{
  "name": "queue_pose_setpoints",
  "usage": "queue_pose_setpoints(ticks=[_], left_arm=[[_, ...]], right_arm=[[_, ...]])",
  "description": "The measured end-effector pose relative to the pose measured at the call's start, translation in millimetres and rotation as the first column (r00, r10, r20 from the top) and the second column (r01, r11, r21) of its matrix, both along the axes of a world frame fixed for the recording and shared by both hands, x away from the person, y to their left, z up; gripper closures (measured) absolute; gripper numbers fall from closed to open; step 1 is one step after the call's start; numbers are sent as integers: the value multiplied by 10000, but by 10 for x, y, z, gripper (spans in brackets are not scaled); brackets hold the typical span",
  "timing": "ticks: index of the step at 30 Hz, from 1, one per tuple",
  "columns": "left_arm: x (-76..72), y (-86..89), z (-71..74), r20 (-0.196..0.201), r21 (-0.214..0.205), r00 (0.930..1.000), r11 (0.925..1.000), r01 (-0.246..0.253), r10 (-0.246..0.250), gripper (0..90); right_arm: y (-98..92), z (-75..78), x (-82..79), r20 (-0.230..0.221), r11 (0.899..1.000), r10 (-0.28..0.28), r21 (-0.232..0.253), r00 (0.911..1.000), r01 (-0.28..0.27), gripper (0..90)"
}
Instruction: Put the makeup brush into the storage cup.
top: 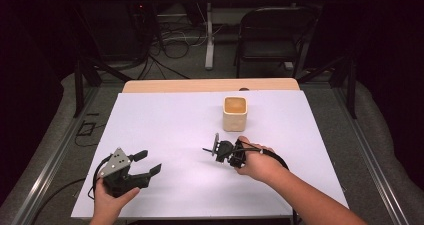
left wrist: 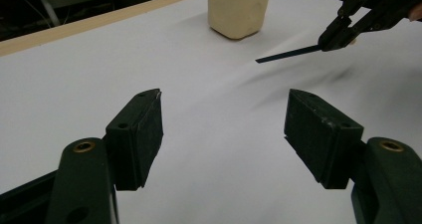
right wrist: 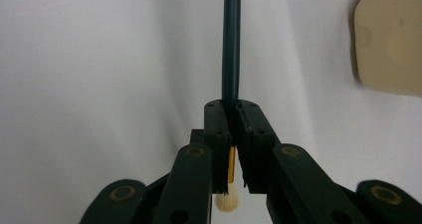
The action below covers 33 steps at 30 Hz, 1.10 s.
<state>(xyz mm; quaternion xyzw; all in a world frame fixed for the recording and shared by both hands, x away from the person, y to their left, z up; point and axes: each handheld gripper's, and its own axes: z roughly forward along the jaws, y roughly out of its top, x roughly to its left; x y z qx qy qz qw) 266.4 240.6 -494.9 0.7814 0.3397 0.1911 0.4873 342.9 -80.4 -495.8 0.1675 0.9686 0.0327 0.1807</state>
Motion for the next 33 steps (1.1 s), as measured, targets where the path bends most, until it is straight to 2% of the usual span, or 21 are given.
queue_pose_setpoints(ticks=[3, 5, 10, 19, 24, 25, 27, 28, 29, 31, 32, 33], left_arm=[[0, 1, 0, 1, 3, 10000, 10000, -3, 3, 316], [0, 1, 0, 1, 8, 10000, 10000, -6, 6, 316], [-1, 3, 1, 0, 3, 10000, 10000, -25, 25, 318], [-1, -7, -3, -43, 27, 10000, 10000, -54, 54, 319], [-1, -17, -7, -20, 91, 10000, 9999, -49, 50, 320], [-1, -17, -7, -20, 91, 10000, 9999, -49, 50, 322], [1, -21, -8, -5, 185, 10000, 9998, 4, -4, 324], [1, -21, -8, -5, 185, 10000, 9998, 4, -4, 324], [0, -26, -9, -8, 214, 10000, 9998, 2, -2, 325], [-1, -30, -9, -27, 206, 10000, 9998, -5, 6, 328], [-2, -37, -6, -39, 218, 10000, 9998, 12, -11, 332], [-2, -37, -6, -39, 218, 10000, 9998, 12, -11, 335]], right_arm=[[-1, 28, -16, 18, 10000, 68, 31, 10000, -68, 838], [1, 52, -47, 218, 9991, 375, -210, 9991, -371, 838], [-1, 103, -79, 394, 9970, 723, -321, 9966, -711, 838], [-47, 142, -126, 755, 9883, 1508, -363, 9857, -1485, 838], [-74, 162, -167, 1014, 9772, 2116, -373, 9721, -2089, 838], [-74, 162, -167, 1014, 9772, 2116, -373, 9721, -2089, 838], [-77, 181, -184, 1246, 9699, 2417, -605, 9623, -2358, 838], [-77, 181, -184, 1246, 9699, 2417, -605, 9623, -2358, 838], [-79, 211, -196, 1422, 9653, 2598, -644, 9551, -2530, 838], [-78, 225, -202, 1441, 9645, 2623, -693, 9542, -2547, 838], [-82, 247, -208, 1560, 9605, 2776, -673, 9480, -2702, 838], [-82, 247, -208, 1560, 9605, 2776, -673, 9480, -2702, 838]])
